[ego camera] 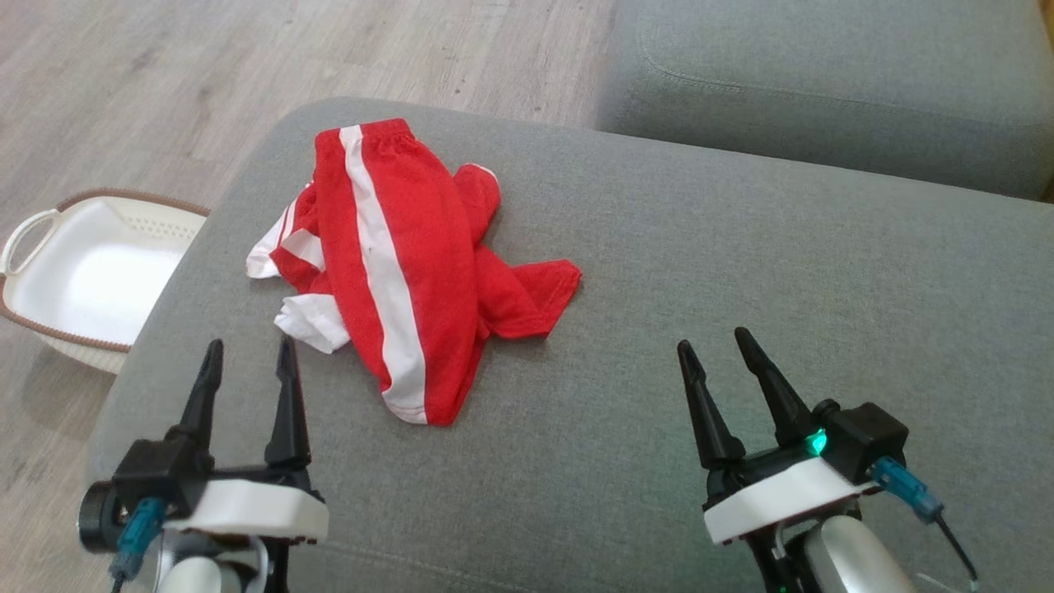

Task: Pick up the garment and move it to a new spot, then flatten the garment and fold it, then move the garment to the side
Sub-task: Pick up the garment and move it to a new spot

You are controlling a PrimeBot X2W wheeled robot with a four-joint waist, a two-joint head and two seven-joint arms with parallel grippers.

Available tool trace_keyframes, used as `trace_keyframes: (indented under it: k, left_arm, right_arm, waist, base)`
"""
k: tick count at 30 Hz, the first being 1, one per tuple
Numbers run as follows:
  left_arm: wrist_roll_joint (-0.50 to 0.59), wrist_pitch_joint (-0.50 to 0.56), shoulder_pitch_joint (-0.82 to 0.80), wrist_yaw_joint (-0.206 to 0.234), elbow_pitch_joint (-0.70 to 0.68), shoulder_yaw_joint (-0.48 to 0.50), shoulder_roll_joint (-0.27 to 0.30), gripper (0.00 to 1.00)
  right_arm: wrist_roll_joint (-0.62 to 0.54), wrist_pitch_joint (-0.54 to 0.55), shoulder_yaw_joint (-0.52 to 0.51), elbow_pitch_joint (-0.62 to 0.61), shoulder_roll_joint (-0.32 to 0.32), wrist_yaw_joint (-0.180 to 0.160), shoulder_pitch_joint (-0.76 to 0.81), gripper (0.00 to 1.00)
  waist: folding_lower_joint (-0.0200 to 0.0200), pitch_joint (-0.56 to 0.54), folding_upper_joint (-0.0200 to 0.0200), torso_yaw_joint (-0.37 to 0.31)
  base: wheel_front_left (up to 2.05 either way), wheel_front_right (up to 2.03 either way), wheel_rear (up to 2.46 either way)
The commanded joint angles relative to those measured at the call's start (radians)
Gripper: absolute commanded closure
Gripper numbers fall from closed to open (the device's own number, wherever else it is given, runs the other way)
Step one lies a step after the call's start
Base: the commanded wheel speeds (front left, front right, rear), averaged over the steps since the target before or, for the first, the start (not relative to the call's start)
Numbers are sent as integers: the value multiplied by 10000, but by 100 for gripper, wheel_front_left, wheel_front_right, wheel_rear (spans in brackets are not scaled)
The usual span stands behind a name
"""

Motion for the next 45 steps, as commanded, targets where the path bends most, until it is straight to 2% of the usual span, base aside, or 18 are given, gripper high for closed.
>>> trace_keyframes:
  k: [1, 7, 11, 15, 20, 21, 24, 26, 31, 38, 43, 44, 45]
  left_arm:
    - [73, -122, -347, -27, -376, 370, 7, 0]
    - [132, -122, -533, -120, -427, 693, 7, 0]
    - [387, -122, -1054, -432, -343, 969, 105, 0]
    - [669, -122, -2087, -803, 225, 1107, 655, 0]
    - [640, -122, -3658, -1109, 1626, 1089, 1407, 0]
    - [495, -61, -4587, -1241, 2622, 940, 1825, 0]
    - [320, 421, -6015, -1346, 3938, 475, 2487, 0]
    - [168, 852, -6845, -1369, 4726, -5, 2892, 0]
    - [-1007, 1782, -8425, -1377, 6206, -1409, 3730, 0]
    - [-2373, 2493, -9734, -1379, 7498, -2881, 4630, 0]
    - [-3301, 2749, -10175, -1379, 8112, -3622, 4768, 0]
    - [-3524, 2783, -10211, -1379, 8179, -3783, 4753, 35]
    - [-3765, 2766, -10249, -1379, 8225, -3907, 4750, 100]
  right_arm:
    - [42, -107, 241, -268, -52, -9, -463, 0]
    - [-41, -107, 281, -305, -52, -9, -521, 0]
    - [-244, -107, 143, -342, -52, -9, -700, 0]
    - [-525, -107, -76, -504, -52, -9, -971, 0]
    - [-812, -107, -402, -714, -52, -9, -1245, 0]
    - [-920, -107, -561, -807, -52, -9, -1357, 0]
    - [-1072, -107, -739, -913, -52, -9, -1492, 0]
    - [-1130, -107, -810, -989, -52, -9, -1568, 0]
    - [-1187, -107, -975, -1159, -52, -9, -1749, 0]
    - [-1343, -107, -1061, -1327, -52, -9, -1940, 0]
    - [-1372, -107, -1215, -1407, -52, -9, -2032, 0]
    - [-1381, -107, -1224, -1412, -52, -9, -2050, 0]
    - [-1389, -107, -1233, -1415, -52, -9, -2064, 0]
  waist:
    - [0, 8, 0, 13]
    - [0, 304, 0, -92]
    - [0, 844, 0, -304]
    - [0, 1604, 0, -565]
    - [0, 2321, 0, -809]
    - [0, 2651, 0, -939]
    - [0, 3075, 0, -1120]
    - [0, 3332, 0, -1256]
    - [0, 3885, 0, -1577]
    - [0, 4526, 0, -1924]
    - [0, 4787, 0, -2013]
    - [0, 4821, 0, -2021]
    - [0, 4842, 0, -2020]
  base:
    - [0, 0, 0]
    - [0, 0, 0]
    - [0, 0, 0]
    - [0, 0, 0]
    - [0, 0, 0]
    - [0, 0, 0]
    - [0, 0, 0]
    - [0, 0, 0]
    - [0, 0, 0]
    - [0, 0, 0]
    - [0, 0, 0]
    - [0, 0, 0]
    - [0, 0, 0]
